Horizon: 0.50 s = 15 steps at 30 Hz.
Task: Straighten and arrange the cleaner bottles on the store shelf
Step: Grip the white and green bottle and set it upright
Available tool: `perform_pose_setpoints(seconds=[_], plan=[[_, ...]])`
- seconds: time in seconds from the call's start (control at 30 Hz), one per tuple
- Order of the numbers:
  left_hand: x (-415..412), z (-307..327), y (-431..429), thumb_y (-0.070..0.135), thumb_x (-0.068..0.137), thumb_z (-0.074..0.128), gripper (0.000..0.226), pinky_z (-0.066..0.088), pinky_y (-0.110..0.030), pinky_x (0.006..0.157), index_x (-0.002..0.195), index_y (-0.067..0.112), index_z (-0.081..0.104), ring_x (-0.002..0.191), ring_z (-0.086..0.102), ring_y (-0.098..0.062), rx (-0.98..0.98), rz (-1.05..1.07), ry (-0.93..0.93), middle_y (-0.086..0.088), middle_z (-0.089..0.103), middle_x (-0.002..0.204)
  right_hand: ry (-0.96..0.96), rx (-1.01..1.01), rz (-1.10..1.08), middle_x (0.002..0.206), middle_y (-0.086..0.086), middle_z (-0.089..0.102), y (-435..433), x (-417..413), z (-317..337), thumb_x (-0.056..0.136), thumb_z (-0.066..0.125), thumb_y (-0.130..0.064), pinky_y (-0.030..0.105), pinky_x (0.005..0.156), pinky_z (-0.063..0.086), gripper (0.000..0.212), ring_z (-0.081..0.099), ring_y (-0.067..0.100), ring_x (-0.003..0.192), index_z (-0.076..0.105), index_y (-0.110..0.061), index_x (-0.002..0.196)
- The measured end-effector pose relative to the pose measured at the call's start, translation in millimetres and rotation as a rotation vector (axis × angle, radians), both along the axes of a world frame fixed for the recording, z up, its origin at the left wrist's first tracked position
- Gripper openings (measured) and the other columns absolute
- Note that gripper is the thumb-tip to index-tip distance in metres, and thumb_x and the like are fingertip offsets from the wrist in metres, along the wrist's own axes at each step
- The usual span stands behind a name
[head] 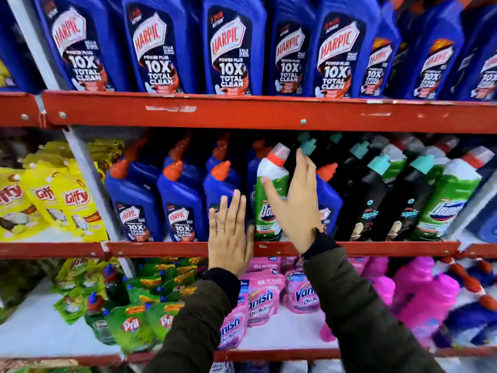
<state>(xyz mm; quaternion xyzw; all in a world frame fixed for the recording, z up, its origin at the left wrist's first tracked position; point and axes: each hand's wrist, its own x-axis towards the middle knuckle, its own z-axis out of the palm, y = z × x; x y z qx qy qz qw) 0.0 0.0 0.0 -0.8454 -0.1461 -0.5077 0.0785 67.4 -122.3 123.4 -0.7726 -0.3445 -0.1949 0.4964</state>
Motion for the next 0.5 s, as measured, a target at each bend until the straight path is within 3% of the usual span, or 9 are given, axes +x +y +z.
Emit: perform_pose_setpoints(seconds=[0.07,0.1,0.23,0.37,0.5], plan=[[7,-7,6,0.030,0.099,0.039,0.080,0.002,-0.046,0.127,0.163,0.009,-0.006,0.157,-0.009,-0.024,0.017,0.014,0.006,-0.005,-0.014,0.169,-0.030,-0.012,-0.089,0.159,0.011,0.037,9,8,3,0.096,0.069,-0.041,0.028,0.114,0.037,0.081,0.040,0.027,0.148,0.032,-0.006,0.159],[10,-13,9,0.031,0.099,0.040,0.081,0.003,-0.046,0.126,0.162,0.008,-0.007,0.157,-0.010,-0.024,0.036,0.014,0.003,-0.006,-0.015,0.169,-0.031,-0.026,-0.118,0.156,0.008,0.040,11,10,2,0.095,0.070,-0.045,0.030,0.105,0.043,0.081,0.044,0.024,0.144,0.034,-0.009,0.158],[23,-24,17,0.034,0.099,0.040,0.084,0.000,-0.045,0.125,0.162,0.006,-0.008,0.157,-0.013,-0.024,0.058,0.019,0.003,-0.009,-0.017,0.168,-0.032,-0.065,-0.173,0.140,0.006,0.055,20,15,-6,0.092,0.071,-0.053,0.020,0.078,0.034,0.070,0.050,0.018,0.126,0.049,-0.013,0.145],[31,-33,20,0.031,0.098,0.039,0.084,-0.008,-0.045,0.126,0.161,0.006,-0.009,0.156,-0.016,-0.025,0.084,0.051,-0.013,-0.010,-0.019,0.168,-0.011,-0.029,-0.148,0.119,0.001,0.065,16,12,-6,0.094,0.069,-0.052,0.037,0.082,0.050,0.048,0.063,0.023,0.111,0.061,-0.016,0.125],[36,-38,24,0.029,0.097,0.039,0.082,-0.007,-0.046,0.126,0.162,0.006,-0.006,0.156,-0.014,-0.024,0.108,0.053,-0.026,-0.009,-0.016,0.169,-0.051,0.051,-0.171,0.113,-0.008,0.064,7,-1,-2,0.092,0.071,-0.053,0.026,0.078,0.047,0.044,0.062,0.012,0.102,0.062,-0.020,0.120]])
